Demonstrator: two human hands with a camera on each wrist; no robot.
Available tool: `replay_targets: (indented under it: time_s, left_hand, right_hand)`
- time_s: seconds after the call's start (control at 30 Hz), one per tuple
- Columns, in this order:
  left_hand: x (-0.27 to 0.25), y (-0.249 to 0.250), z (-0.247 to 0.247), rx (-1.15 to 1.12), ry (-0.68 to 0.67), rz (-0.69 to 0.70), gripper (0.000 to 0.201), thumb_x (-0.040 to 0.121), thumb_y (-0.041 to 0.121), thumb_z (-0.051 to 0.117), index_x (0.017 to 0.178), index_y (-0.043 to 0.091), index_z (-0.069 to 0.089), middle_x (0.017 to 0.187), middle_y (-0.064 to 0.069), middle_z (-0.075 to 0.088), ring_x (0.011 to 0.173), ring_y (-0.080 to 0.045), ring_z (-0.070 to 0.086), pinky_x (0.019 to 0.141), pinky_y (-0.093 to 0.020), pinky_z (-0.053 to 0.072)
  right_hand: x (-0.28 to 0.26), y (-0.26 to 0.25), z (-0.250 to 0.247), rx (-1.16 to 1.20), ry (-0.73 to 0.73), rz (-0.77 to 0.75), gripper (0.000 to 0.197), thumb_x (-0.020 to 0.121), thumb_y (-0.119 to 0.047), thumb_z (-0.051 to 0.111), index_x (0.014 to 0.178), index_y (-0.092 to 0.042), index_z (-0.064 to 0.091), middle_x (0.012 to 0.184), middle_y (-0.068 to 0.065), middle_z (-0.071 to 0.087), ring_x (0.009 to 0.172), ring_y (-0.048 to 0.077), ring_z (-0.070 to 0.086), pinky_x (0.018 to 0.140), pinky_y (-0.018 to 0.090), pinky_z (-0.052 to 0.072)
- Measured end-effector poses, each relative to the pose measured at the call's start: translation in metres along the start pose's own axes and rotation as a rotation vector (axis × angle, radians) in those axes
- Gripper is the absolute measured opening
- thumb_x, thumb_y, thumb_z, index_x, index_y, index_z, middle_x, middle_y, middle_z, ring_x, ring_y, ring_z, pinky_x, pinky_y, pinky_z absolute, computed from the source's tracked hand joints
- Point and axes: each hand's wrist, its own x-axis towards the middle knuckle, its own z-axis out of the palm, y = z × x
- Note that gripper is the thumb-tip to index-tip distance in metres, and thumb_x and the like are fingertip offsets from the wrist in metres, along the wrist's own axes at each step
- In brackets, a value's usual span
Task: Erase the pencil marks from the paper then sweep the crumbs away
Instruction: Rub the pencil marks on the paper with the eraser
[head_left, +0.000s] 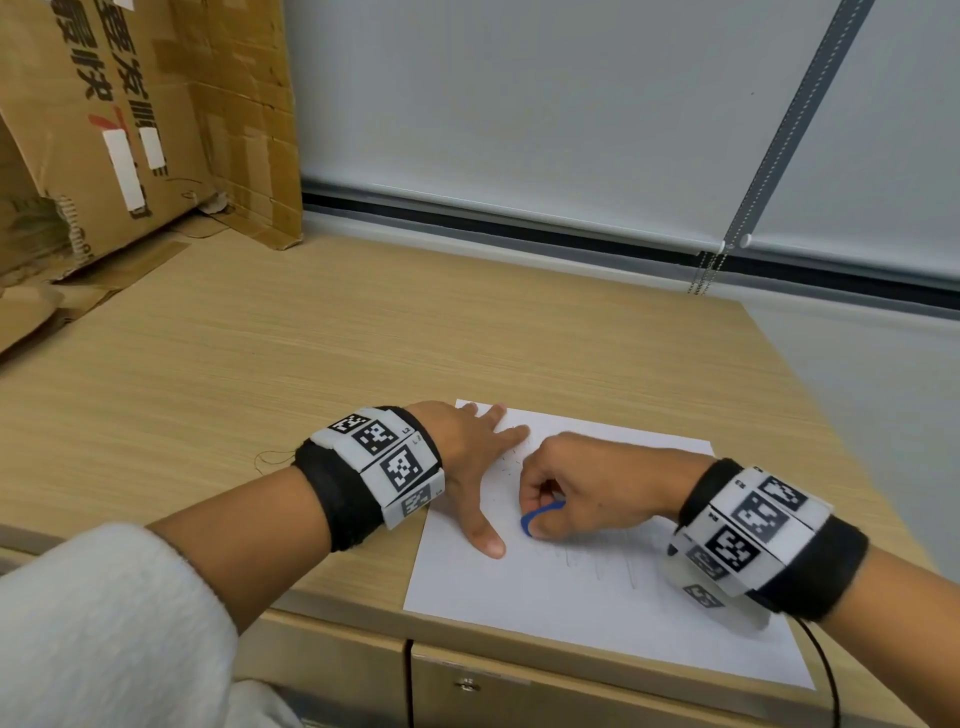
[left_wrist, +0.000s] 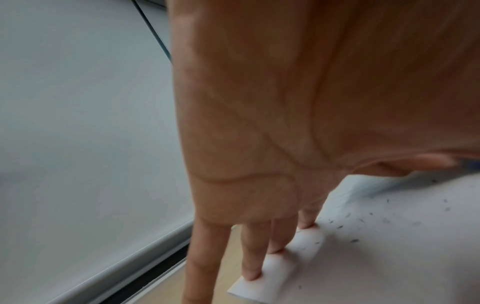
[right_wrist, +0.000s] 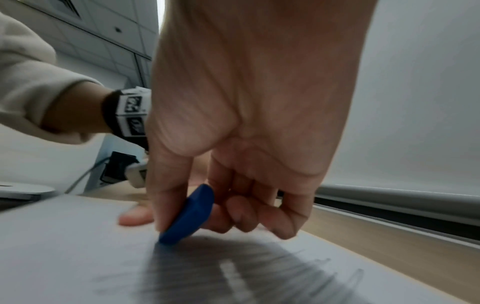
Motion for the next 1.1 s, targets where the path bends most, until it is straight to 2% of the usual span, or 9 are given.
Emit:
replay_targets:
  time_s: [0.07,0.17,0.33,0.43,0.57,0.7,0.87,0.97,1.1]
  left_hand:
    - [0.000,0.000,0.000,0.005,0.001,-0.003,0.134,0.061,0.075,0.071,0.151,0.034,-0.020,0.160,0.004,-0.024,0.149,-0.025,-0.010,0.116,-0.049,0.018]
    - [0.001,0.000,-0.001,-0.006,-0.006,-0.001,0.134,0.061,0.074,0.072,0.151,0.035,-0.020,0.160,0.004,-0.024,0.149,-0.025,-0.011,0.116,-0.050,0.016]
    - [0.001,0.000,0.000,0.004,-0.004,-0.006,0.134,0.061,0.075,0.071,0.150,0.035,-0.021,0.159,0.005,-0.025,0.149,-0.025,-0.011,0.116,-0.052,0.018]
    - [0.001,-0.001,0.000,0.002,-0.008,-0.009,0.136,0.060,0.076,0.071,0.150,0.036,-0.022,0.159,0.005,-0.025,0.149,-0.025,-0.011,0.116,-0.053,0.017]
    - [0.000,-0.003,0.003,-0.035,0.005,-0.014,0.138,0.060,0.077,0.070,0.150,0.029,-0.023,0.159,0.008,-0.024,0.149,-0.020,-0.012,0.117,-0.051,0.014]
    - [-0.004,-0.003,0.003,-0.047,0.055,-0.025,0.145,0.058,0.078,0.072,0.150,0.020,-0.024,0.162,0.008,-0.008,0.150,-0.016,-0.001,0.117,-0.046,0.018]
    - [0.002,-0.009,0.006,-0.066,0.061,-0.047,0.148,0.041,0.089,0.068,0.150,0.027,-0.012,0.159,-0.001,0.018,0.146,-0.024,0.019,0.113,-0.053,0.024]
    - [0.002,-0.009,0.006,-0.068,0.069,-0.039,0.147,0.041,0.088,0.068,0.150,0.028,-0.011,0.158,-0.003,0.020,0.145,-0.024,0.022,0.113,-0.053,0.024]
    - [0.002,-0.009,0.007,-0.082,0.056,-0.046,0.151,0.030,0.092,0.065,0.148,0.033,-0.009,0.159,-0.001,0.017,0.146,-0.027,0.016,0.112,-0.057,0.024]
  right_hand:
    - [-0.002,-0.003,0.000,0.008,-0.063,-0.006,0.014,0.085,-0.028,0.067,0.087,-0.014,0.069,0.075,-0.005,0.062,0.059,0.003,0.049,0.058,0.015,0.042]
    - [0.002,-0.001,-0.008,0.012,0.003,0.033,0.017,0.085,-0.028,0.068,0.088,-0.012,0.070,0.069,-0.011,0.056,0.056,0.000,0.047,0.055,0.012,0.039]
    - [-0.004,-0.006,0.001,-0.014,-0.082,-0.021,0.014,0.085,-0.026,0.068,0.086,-0.012,0.069,0.072,-0.009,0.059,0.058,0.003,0.048,0.057,0.013,0.041]
    - [-0.002,-0.003,-0.005,0.005,-0.022,0.006,0.015,0.084,-0.026,0.068,0.087,-0.012,0.070,0.070,-0.010,0.058,0.056,0.001,0.048,0.055,0.013,0.040]
    - [-0.006,-0.006,0.004,-0.012,-0.070,-0.030,0.014,0.085,-0.025,0.066,0.087,-0.012,0.069,0.080,0.001,0.066,0.060,0.004,0.049,0.058,0.015,0.043]
    - [0.003,-0.008,-0.002,-0.015,-0.095,-0.034,0.016,0.084,-0.028,0.070,0.088,-0.013,0.071,0.079,-0.001,0.067,0.063,0.003,0.051,0.060,0.015,0.043]
    - [0.043,0.021,-0.030,-0.056,0.115,0.053,0.015,0.084,-0.026,0.070,0.076,-0.013,0.070,0.065,-0.009,0.059,0.057,0.004,0.048,0.060,0.022,0.042]
    - [0.050,0.028,-0.034,-0.080,0.193,0.082,0.014,0.085,-0.022,0.068,0.077,-0.011,0.069,0.064,-0.007,0.058,0.055,0.004,0.048,0.059,0.023,0.040]
    - [0.042,0.023,-0.028,-0.070,0.018,0.040,0.013,0.084,-0.025,0.070,0.078,-0.013,0.070,0.069,-0.006,0.061,0.059,0.006,0.049,0.058,0.019,0.042]
